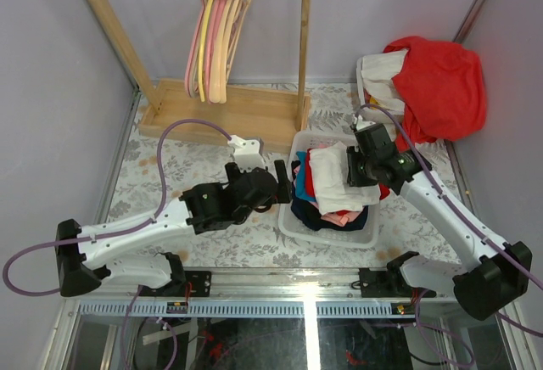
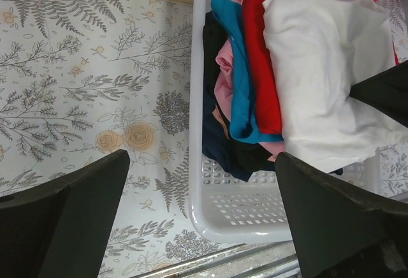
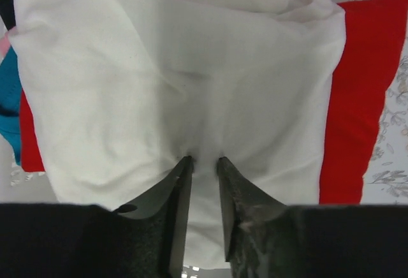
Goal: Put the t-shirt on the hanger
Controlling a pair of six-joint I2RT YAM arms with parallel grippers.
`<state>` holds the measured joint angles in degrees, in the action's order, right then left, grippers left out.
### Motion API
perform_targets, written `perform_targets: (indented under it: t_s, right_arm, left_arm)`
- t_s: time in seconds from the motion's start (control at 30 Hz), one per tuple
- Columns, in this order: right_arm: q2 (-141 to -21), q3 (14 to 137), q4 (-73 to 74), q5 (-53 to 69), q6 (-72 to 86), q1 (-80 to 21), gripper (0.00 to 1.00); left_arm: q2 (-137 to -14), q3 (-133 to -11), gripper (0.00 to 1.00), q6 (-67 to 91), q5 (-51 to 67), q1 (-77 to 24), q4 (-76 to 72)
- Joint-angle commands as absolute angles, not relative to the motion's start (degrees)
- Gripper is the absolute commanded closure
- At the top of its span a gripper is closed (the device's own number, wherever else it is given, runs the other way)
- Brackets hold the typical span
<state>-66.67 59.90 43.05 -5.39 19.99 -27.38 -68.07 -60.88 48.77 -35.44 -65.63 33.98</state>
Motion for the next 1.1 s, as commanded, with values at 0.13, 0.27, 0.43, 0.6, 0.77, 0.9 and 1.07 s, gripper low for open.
perform_targets:
  t_s: [0.13, 0.27, 0.43, 0.6, 0.77, 0.9, 1.07]
  right_arm:
    - [-66.1, 63.7, 42.7, -2.6, 18.9, -27.8, 1.0]
    - [-63.9, 66.8, 42.5, -0.7, 19.1, -27.8, 1.0]
    - [-60.9, 70.8, 41.4, 2.6, 20.7, -27.8, 1.0]
    - [-61.1, 76.6, 40.0, 8.3, 22.9, -27.8, 1.0]
    - [-63.7, 82.7, 39.1, 12.6, 25.0, -27.8, 1.0]
    - [-65.2, 85.8, 38.2, 15.8, 26.7, -27.8, 1.0]
    - [-66.9, 89.3, 38.0, 19.4, 28.7, -27.8, 1.0]
  left_arm:
    - [-68.5, -62.9, 0.02, 48.7, -38.5, -66.9, 32.7]
    - [-68.9, -63.3, 0.02, 48.6, -38.5, -67.2, 32.7]
    - [-69.7, -65.0, 0.02, 47.6, -38.5, -68.1, 32.7]
    - [-70.2, -66.9, 0.01, 44.5, -38.8, -70.8, 29.3]
    - [-72.5, -69.9, 0.0, 40.2, -39.4, -74.4, 24.9]
    - [-75.2, -70.9, 0.0, 38.0, -41.7, -76.0, 21.9]
    - [-75.9, -64.8, 0.0, 28.4, -46.2, -78.4, 5.1]
